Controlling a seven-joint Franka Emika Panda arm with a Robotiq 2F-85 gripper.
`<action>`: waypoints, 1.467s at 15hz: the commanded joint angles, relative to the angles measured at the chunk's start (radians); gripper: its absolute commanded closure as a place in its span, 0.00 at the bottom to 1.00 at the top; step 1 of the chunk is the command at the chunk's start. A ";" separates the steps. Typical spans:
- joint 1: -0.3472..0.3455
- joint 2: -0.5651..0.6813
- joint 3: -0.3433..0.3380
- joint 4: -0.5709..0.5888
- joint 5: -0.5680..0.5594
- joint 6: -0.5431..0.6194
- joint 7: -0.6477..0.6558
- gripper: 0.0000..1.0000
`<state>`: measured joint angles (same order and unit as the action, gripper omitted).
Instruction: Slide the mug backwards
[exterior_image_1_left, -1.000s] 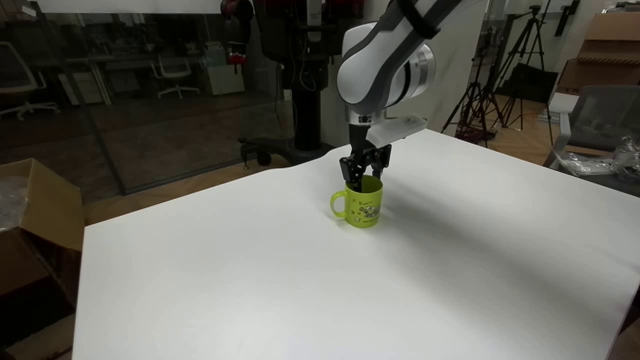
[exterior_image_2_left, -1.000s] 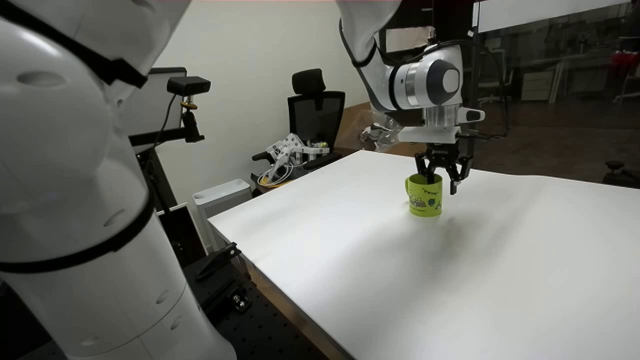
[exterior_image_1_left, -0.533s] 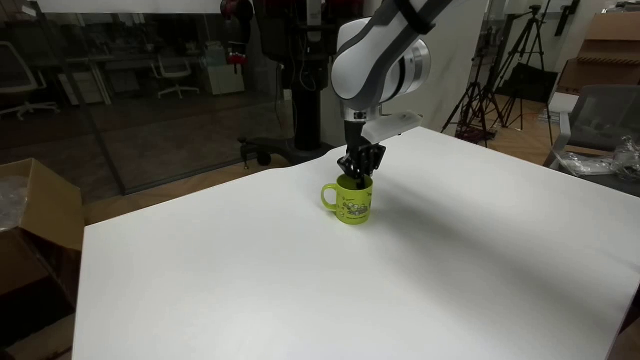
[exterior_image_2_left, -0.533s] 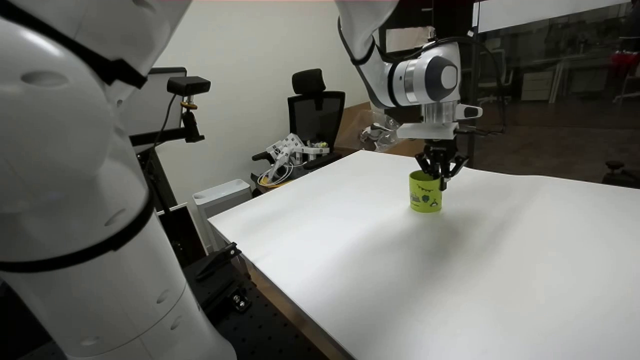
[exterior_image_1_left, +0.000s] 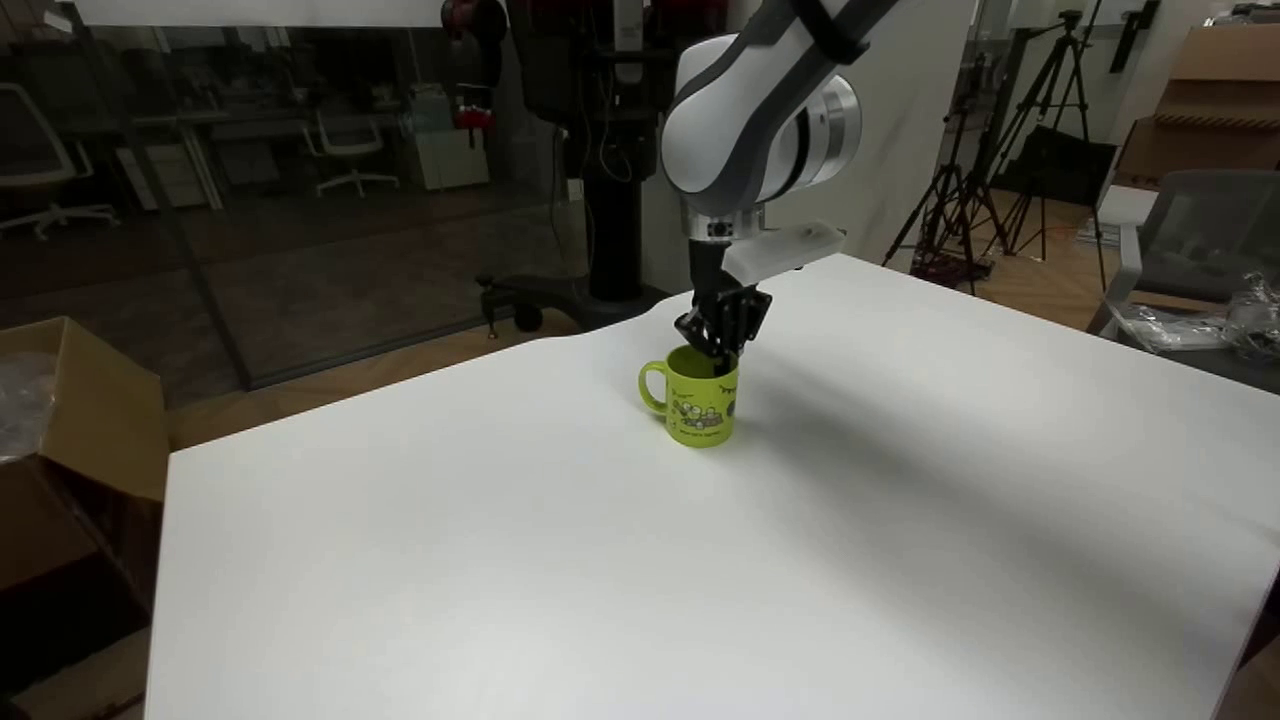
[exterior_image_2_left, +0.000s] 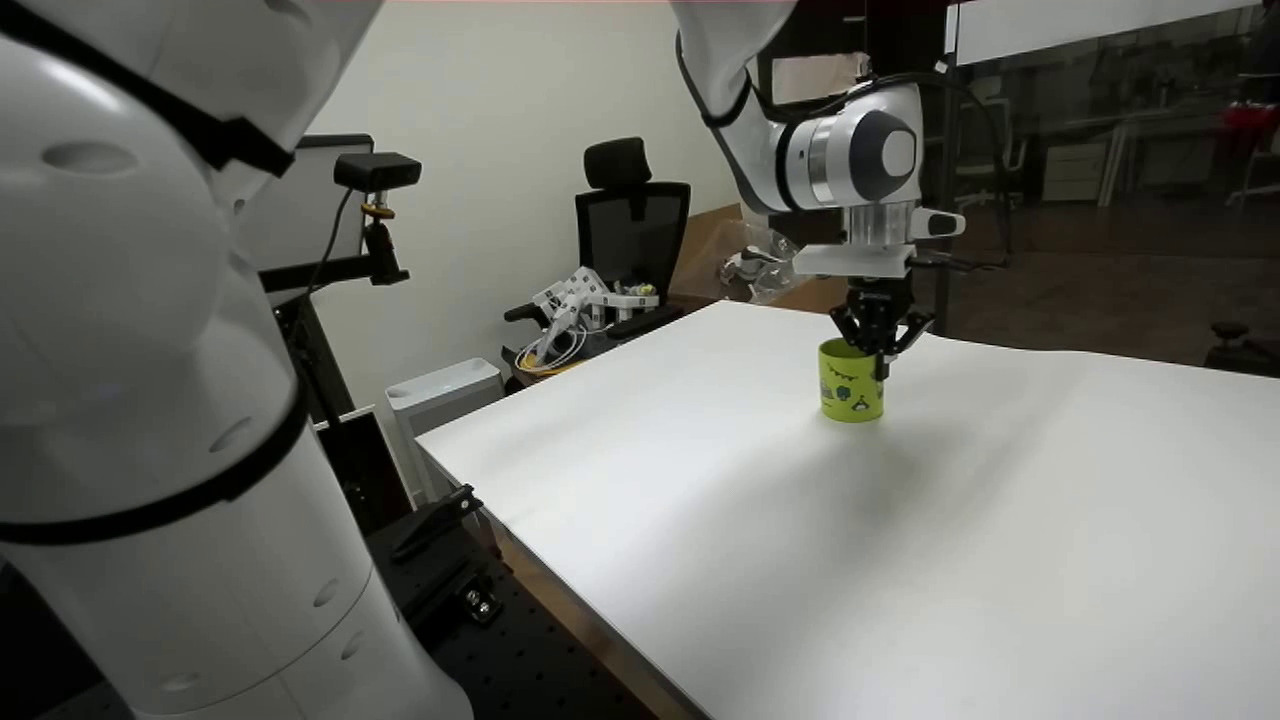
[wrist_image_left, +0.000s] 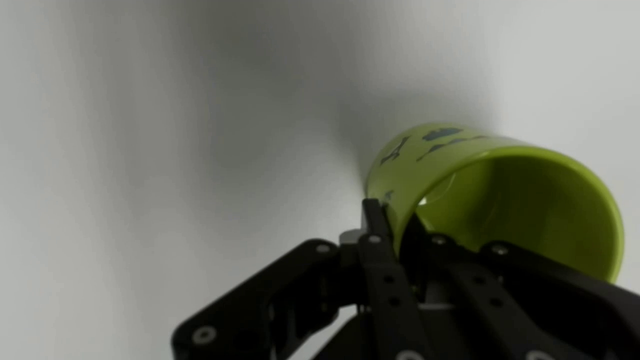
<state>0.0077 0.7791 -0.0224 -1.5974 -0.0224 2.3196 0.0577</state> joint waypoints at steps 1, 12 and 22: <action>0.001 0.001 -0.001 0.003 0.003 -0.003 -0.001 0.90; 0.018 -0.216 -0.009 -0.339 0.009 0.120 0.043 0.97; 0.060 -0.434 -0.071 -0.789 -0.014 0.508 0.155 0.97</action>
<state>0.0306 0.4174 -0.0474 -2.2808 -0.0065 2.7079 0.1283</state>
